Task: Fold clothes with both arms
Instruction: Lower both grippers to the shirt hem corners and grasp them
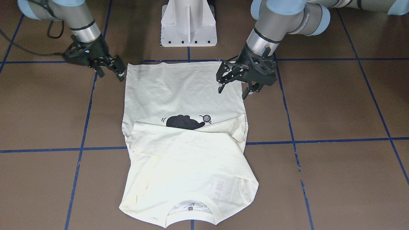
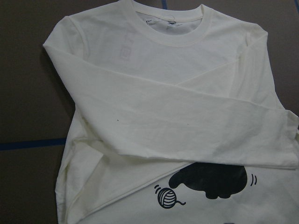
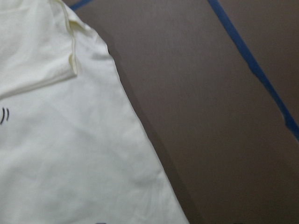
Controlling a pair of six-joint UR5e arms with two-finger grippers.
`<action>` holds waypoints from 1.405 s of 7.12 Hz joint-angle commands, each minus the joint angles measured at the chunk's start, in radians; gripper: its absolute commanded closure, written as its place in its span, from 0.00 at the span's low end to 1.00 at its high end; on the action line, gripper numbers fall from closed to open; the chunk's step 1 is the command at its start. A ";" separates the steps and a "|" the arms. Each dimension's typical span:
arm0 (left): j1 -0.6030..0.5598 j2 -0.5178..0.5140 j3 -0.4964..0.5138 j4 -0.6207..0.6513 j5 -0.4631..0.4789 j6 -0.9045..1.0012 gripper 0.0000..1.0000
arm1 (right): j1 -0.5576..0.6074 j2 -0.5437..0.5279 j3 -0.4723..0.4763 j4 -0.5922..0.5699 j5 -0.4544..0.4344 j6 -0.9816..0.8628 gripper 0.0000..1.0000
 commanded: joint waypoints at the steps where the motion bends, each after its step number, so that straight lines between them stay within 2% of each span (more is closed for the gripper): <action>1: -0.004 0.016 -0.004 0.000 0.000 0.004 0.12 | -0.108 -0.007 0.016 -0.094 -0.064 0.148 0.16; 3: -0.001 0.017 0.000 0.000 0.000 -0.008 0.11 | -0.157 0.016 -0.015 -0.114 -0.073 0.203 0.19; 4: 0.001 0.016 0.006 0.000 0.000 -0.008 0.10 | -0.158 0.071 -0.068 -0.116 -0.073 0.203 0.19; 5: 0.001 0.016 0.008 0.000 0.000 -0.008 0.10 | -0.155 0.079 -0.081 -0.114 -0.071 0.202 0.21; 7: 0.003 0.016 0.014 0.000 0.000 -0.008 0.10 | -0.136 0.070 -0.076 -0.117 -0.077 0.197 0.32; 9: 0.003 0.016 0.017 0.000 0.000 -0.008 0.10 | -0.122 0.068 -0.072 -0.166 -0.100 0.191 0.61; 10: 0.003 0.016 0.017 0.000 0.002 -0.008 0.10 | -0.124 0.075 -0.067 -0.197 -0.116 0.191 0.82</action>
